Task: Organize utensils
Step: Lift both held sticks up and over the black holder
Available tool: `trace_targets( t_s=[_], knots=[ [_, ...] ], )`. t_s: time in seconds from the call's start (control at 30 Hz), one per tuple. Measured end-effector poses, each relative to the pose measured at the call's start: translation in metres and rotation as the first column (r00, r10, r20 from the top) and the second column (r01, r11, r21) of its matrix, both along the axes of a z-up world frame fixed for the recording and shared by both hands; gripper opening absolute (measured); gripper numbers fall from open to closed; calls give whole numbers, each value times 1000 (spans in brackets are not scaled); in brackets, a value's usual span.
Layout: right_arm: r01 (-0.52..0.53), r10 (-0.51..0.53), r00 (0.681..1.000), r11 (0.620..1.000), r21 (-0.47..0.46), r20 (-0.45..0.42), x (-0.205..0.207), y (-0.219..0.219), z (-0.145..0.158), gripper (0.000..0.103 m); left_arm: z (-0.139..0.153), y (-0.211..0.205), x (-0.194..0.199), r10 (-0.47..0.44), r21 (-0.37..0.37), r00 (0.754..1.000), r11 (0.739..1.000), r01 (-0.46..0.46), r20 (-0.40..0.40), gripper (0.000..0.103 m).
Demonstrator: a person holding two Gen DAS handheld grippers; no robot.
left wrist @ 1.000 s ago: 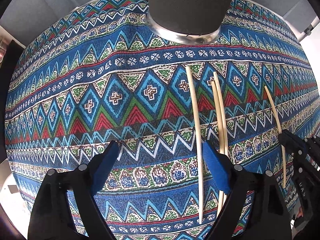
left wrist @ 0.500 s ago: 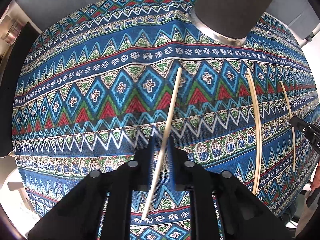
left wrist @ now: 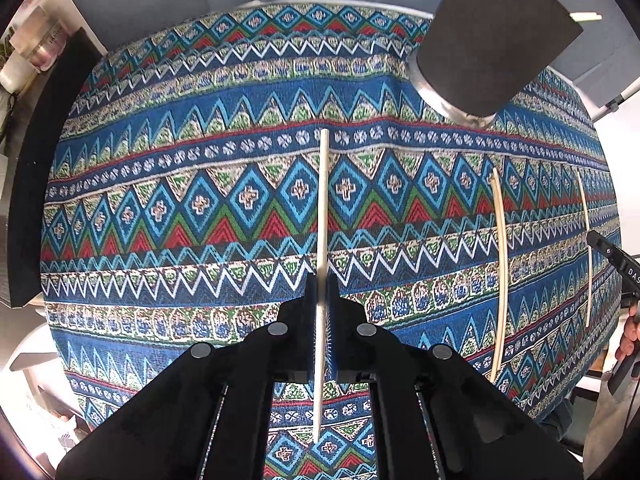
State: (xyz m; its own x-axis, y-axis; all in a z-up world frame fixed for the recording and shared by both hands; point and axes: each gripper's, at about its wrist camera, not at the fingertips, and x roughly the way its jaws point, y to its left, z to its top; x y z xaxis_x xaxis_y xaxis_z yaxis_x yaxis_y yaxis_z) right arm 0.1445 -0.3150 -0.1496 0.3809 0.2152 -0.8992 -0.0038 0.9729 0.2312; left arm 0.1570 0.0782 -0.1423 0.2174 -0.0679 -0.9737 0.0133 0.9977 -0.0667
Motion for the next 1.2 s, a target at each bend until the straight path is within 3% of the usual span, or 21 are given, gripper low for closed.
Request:
trace_targets(
  t_s=[0.23,0.4,0.63,0.97,1.07,1.2],
  knots=[
    [0,1,996,1000,-2,91,22,8,41,5,56,-6,4,-17,75,991,997,7,131,5],
    [-12,11,985,1000,2,170,41,14,77,5,88,-27,14,12,44,980,999,-21,199,5],
    [-40,38,961,999,1,274,69,24,127,5,137,-41,31,-1,120,954,992,-36,299,5],
    [-142,134,875,990,-17,465,101,48,199,5,201,-67,61,-11,86,896,996,-31,445,5],
    [-171,178,848,983,-61,500,111,61,205,5,210,-77,73,-9,66,884,998,-25,467,5],
    [-191,208,850,978,-84,484,130,75,198,5,217,-94,85,-34,29,870,999,22,492,5]
  ],
)
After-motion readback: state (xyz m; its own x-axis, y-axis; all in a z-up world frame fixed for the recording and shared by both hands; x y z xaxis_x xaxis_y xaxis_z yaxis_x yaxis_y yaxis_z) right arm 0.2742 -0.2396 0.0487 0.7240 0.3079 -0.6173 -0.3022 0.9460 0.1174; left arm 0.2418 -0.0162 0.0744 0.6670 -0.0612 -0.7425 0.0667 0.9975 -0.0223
